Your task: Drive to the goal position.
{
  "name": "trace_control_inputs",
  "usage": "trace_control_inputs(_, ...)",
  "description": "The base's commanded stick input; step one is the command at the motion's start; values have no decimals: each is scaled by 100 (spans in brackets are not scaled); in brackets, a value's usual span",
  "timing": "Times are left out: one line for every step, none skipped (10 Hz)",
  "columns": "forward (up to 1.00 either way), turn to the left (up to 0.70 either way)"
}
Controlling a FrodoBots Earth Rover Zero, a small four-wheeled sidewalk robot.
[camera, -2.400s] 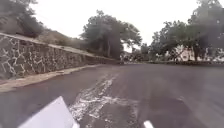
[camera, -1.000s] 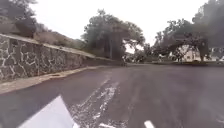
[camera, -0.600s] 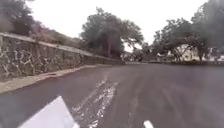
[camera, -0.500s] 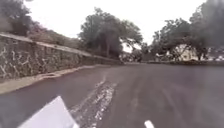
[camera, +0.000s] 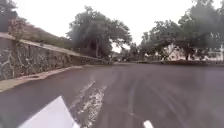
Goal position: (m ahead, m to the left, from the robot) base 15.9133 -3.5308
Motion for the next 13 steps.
trace_control_inputs(50,0)
trace_control_inputs(50,0)
trace_control_inputs(50,0)
trace_control_inputs(50,0)
trace_control_inputs(50,0)
trace_control_inputs(50,0)
trace_control_inputs(50,0)
trace_control_inputs(50,0)
trace_control_inputs(50,0)
trace_control_inputs(50,0)
trace_control_inputs(50,0)
trace_control_inputs(50,0)
trace_control_inputs(50,0)
